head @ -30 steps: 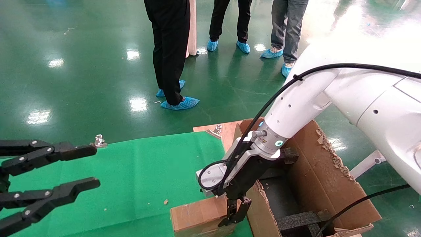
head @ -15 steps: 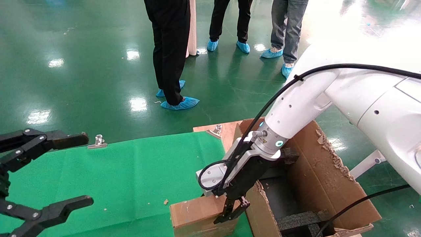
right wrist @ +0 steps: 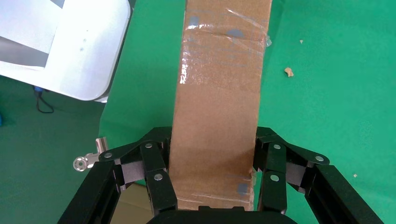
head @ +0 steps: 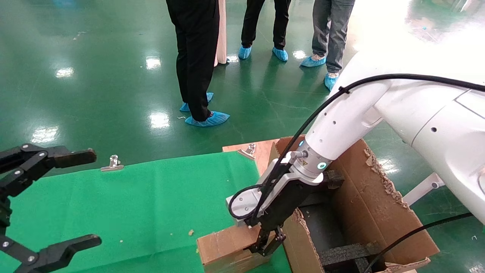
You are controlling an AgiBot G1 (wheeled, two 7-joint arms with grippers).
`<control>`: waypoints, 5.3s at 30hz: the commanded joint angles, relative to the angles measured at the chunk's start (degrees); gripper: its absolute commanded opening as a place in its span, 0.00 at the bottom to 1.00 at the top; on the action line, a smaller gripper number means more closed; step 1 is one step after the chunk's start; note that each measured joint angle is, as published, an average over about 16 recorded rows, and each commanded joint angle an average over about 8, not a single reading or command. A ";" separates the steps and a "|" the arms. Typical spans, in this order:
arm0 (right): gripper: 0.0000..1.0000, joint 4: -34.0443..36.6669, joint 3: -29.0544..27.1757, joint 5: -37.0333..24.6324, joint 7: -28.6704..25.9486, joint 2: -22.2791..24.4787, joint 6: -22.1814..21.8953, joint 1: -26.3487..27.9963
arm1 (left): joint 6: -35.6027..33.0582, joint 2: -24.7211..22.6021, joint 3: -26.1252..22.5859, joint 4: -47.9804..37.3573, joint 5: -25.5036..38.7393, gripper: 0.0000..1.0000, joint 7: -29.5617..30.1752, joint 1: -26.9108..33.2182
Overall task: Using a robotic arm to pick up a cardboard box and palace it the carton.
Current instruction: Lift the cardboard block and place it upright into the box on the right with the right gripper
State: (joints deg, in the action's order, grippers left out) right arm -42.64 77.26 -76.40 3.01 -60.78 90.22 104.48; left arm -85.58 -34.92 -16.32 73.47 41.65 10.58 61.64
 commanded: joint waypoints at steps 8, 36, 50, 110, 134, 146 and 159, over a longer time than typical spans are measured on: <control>0.00 1.96 0.18 2.67 1.03 2.28 0.47 4.93 | -0.01 0.00 -0.03 -0.03 -0.02 1.00 -0.02 0.02; 0.00 12.73 9.81 13.41 7.75 11.24 1.24 29.23 | 0.03 0.04 -0.13 -0.04 -0.08 1.00 -0.07 0.05; 0.00 13.92 22.13 12.09 8.10 21.12 1.34 35.51 | 0.05 0.06 -0.18 -0.04 -0.11 1.00 -0.10 0.06; 0.00 14.78 28.74 25.03 -30.73 33.76 -18.16 15.84 | 0.15 0.15 -0.40 -0.06 -0.26 1.00 -0.20 0.09; 0.00 17.81 31.54 22.59 -45.09 30.17 -25.03 12.32 | 0.14 0.15 -0.45 -0.11 -0.29 1.00 -0.24 0.13; 0.00 13.46 33.87 19.11 -54.82 28.75 -30.59 11.74 | 0.15 0.16 -0.49 -0.11 -0.31 1.00 -0.26 0.14; 0.00 6.24 37.28 13.56 -66.13 27.82 -37.94 10.85 | 0.17 0.18 -0.53 -0.11 -0.34 1.00 -0.28 0.15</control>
State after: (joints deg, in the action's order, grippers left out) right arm -36.36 114.44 -62.65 -62.68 -32.90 52.51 115.27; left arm -85.41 -34.73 -16.85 73.35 41.31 10.30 61.78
